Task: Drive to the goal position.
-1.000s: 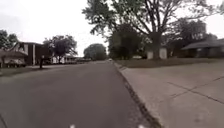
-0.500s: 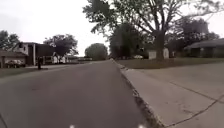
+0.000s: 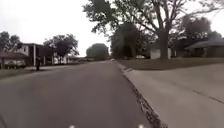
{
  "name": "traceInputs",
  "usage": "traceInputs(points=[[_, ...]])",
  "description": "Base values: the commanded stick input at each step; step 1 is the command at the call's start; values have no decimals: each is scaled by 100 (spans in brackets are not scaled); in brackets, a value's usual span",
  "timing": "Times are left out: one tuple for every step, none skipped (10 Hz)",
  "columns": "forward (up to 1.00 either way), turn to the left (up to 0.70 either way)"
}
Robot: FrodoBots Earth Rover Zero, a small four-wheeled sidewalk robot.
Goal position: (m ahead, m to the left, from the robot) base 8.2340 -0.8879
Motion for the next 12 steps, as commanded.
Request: traceInputs(points=[[100, -3], [100, -12], [100, -21], [100, -31], [100, -3], [100, 0], [100, 0], [100, 0], [100, 0], [100, 0], [100, 0], [100, 0]])
